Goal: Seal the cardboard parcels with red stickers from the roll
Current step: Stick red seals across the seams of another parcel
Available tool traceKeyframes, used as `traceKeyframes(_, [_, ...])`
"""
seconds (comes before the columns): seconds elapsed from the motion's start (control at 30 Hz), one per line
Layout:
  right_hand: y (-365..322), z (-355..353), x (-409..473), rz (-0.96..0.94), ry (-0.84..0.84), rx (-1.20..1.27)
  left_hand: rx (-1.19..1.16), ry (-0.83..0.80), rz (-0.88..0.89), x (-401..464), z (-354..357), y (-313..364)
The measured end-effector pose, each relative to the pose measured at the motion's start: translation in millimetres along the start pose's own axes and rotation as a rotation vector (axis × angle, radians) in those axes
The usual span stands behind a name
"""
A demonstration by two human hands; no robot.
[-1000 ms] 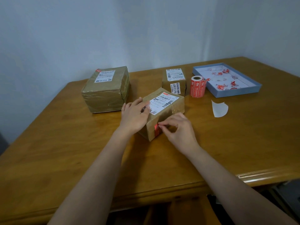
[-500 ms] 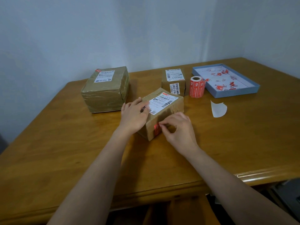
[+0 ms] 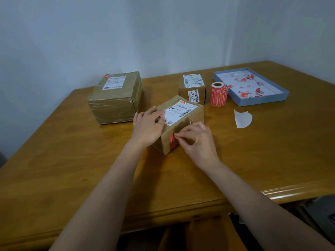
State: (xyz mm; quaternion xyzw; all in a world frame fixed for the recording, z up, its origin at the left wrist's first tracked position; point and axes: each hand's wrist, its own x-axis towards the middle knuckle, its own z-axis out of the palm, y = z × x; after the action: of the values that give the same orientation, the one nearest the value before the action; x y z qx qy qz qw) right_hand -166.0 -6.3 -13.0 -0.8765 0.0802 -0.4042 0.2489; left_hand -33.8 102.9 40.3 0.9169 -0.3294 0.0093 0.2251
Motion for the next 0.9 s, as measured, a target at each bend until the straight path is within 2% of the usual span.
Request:
traceKeyframes(0.63, [1.8,-1.5,2.7,0.034,-0.065,0.036,-0.014,0.003,-0.007,-0.8,0.8,2.6])
traceKeyframes(0.9, [1.3,-2.1,1.6,0.073,-0.026,0.134,-0.013,0.005,0.001,-0.3,0.1,1.2])
